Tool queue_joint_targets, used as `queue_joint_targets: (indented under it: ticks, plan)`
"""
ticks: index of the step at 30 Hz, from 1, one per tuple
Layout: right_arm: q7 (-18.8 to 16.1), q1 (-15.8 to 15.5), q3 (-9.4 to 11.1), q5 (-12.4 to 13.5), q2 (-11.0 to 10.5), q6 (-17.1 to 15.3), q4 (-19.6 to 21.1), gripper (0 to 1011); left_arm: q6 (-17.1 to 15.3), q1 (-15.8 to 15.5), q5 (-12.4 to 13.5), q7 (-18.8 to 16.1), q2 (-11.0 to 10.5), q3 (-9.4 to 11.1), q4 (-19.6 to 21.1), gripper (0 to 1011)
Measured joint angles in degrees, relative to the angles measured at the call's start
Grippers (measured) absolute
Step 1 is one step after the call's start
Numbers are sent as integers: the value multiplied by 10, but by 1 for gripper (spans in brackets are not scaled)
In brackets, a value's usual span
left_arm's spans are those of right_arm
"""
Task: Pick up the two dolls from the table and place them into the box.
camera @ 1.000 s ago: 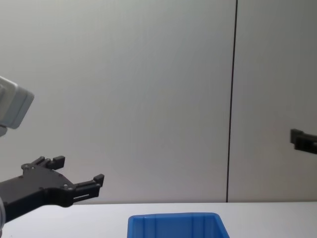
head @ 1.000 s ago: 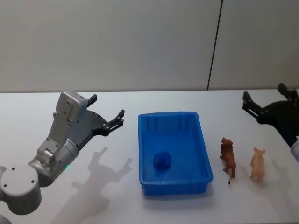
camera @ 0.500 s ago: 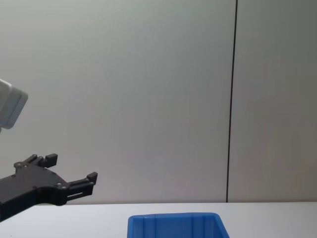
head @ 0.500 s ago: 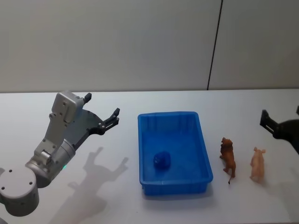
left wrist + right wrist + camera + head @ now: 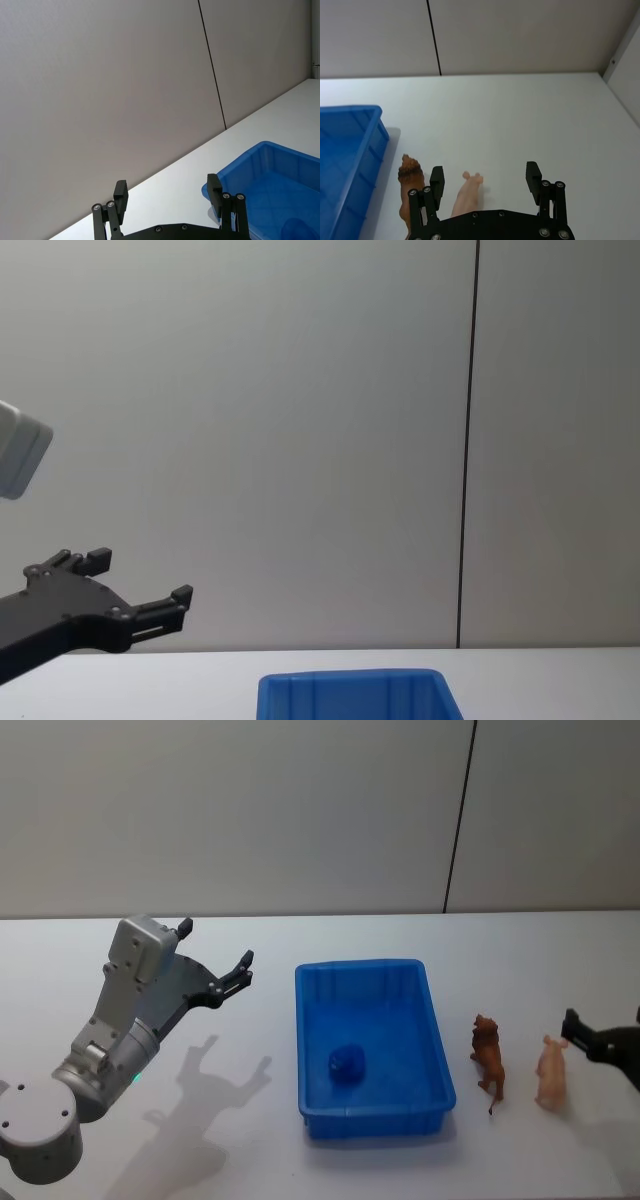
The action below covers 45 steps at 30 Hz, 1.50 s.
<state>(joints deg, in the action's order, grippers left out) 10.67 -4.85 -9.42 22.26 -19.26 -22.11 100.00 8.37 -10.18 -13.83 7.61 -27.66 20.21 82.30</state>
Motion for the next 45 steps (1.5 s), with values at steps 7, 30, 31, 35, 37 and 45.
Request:
queue_joint_targets:
  ticks: [7,30,31,35,37,45]
  plan:
    - [-2,8,-6,3,15,-21,-26,1001,1,0,0,-1,0,0,0,1001]
    - [24,27,-26,-15,58,-57,-75,1001,1,1,1,-2,-1,0,0,1001]
    - [25,28,-27,-16,59,-57,-77,1001,1,1,1,-2,-1,0,0,1001]
    - [29,34,-29,-22,66,-59,-87,1001,1,1,1,-2,-1,0,0,1001]
    - [30,36,-29,-24,68,-59,-91,1001,1,1,1,-2,-1,0,0,1001]
    - [35,50,-31,-34,80,-60,-116,1001,1,1,1,-2,-1,0,0,1001]
